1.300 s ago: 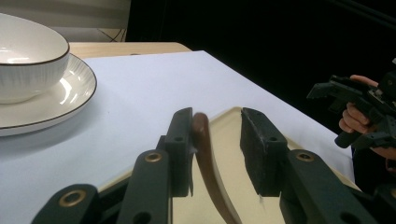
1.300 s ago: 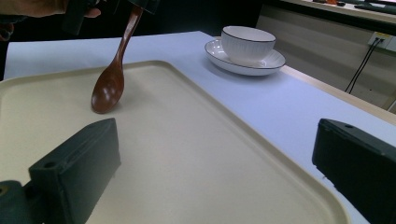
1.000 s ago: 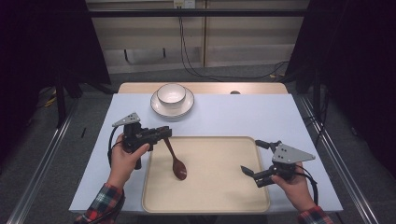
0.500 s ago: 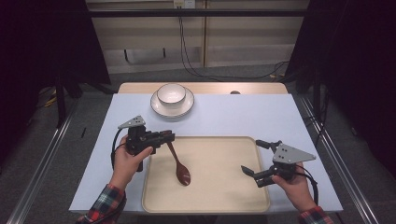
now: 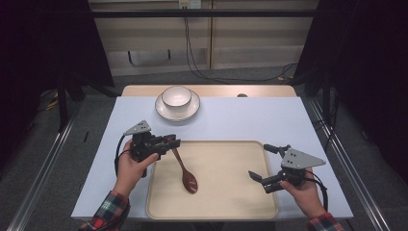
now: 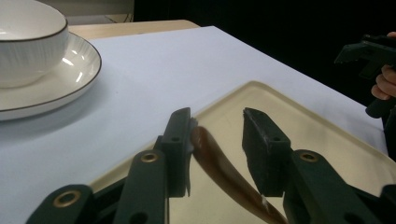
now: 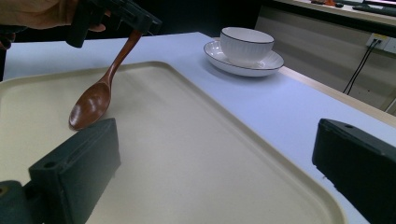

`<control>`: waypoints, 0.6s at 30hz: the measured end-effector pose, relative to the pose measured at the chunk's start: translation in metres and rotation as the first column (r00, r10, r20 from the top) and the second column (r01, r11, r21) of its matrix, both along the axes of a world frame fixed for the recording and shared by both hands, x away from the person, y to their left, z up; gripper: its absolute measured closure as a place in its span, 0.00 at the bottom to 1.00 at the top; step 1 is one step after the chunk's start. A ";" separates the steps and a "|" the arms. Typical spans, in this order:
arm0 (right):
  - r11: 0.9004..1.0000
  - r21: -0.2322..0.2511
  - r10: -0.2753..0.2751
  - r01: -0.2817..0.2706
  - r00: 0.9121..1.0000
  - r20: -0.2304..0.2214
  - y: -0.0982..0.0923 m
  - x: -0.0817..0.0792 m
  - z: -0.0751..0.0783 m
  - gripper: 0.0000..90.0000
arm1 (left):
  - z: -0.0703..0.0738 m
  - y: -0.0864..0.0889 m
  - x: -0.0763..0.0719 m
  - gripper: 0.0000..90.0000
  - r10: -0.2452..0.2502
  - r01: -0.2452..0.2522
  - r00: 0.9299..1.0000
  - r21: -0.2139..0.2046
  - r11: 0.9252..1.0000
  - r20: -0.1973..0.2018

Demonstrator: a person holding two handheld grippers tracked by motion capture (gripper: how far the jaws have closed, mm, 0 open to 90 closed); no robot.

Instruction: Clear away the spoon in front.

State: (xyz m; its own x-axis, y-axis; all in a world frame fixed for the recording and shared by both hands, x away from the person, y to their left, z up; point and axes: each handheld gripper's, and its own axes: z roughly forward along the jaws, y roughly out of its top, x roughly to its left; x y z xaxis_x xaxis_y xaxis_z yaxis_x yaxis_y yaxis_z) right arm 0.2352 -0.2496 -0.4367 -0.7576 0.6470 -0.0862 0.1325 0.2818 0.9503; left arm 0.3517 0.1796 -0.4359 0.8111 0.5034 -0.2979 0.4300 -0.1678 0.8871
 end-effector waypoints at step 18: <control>1.000 -0.005 -0.004 0.004 1.000 -0.003 0.000 -0.001 0.000 0.01 | -0.002 -0.006 0.000 0.61 -0.005 0.005 1.000 0.015 1.000 0.027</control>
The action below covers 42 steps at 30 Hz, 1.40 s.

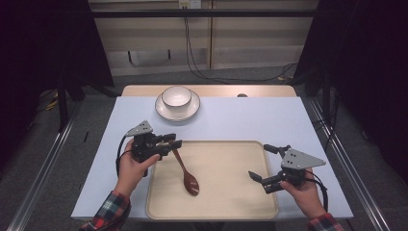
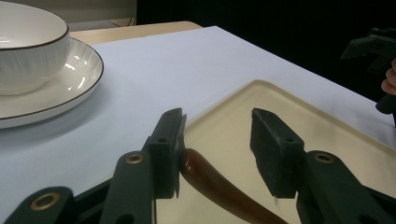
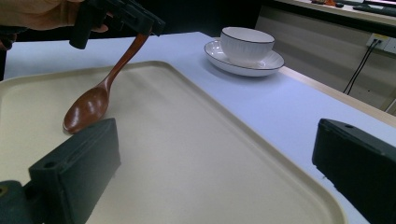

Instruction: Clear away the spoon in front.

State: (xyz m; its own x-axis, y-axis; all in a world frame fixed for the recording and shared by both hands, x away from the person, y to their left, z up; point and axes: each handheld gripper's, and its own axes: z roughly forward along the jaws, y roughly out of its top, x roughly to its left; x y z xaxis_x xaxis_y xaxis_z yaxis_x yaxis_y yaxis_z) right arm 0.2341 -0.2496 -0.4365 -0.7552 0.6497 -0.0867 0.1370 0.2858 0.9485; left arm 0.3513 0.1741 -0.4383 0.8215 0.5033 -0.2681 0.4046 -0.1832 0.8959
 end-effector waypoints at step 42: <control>0.998 0.048 -0.034 0.034 0.999 0.003 -0.013 0.001 0.004 0.00 | 0.007 0.018 0.001 0.10 0.028 -0.027 0.999 -0.066 0.997 0.019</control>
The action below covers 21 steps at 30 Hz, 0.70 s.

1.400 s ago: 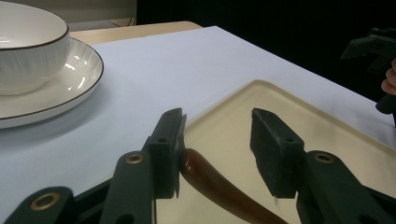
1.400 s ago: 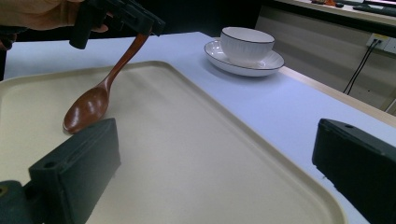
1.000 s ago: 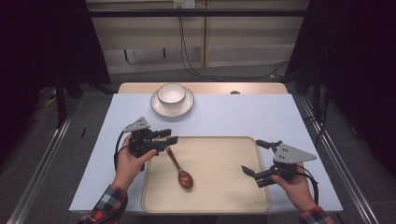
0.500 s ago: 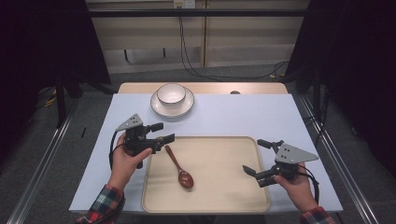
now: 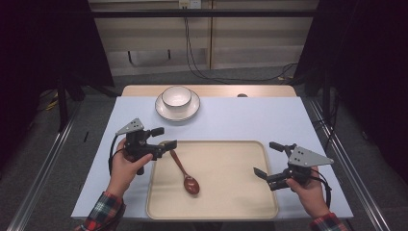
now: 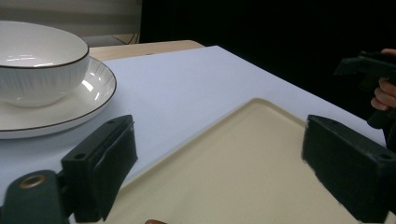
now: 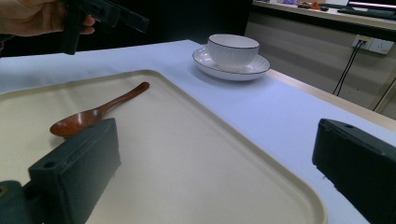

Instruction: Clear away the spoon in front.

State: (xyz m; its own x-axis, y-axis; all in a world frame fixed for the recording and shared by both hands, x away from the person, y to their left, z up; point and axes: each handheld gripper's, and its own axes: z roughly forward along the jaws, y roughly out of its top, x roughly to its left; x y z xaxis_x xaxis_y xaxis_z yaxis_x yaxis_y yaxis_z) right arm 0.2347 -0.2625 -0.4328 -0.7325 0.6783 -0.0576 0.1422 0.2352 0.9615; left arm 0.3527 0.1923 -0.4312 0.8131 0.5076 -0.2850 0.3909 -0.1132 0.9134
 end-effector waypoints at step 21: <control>1.000 0.028 -0.013 0.014 1.000 -0.019 -0.004 0.002 -0.002 0.00 | 0.001 0.031 -0.006 0.05 0.004 -0.005 0.994 0.016 1.000 0.106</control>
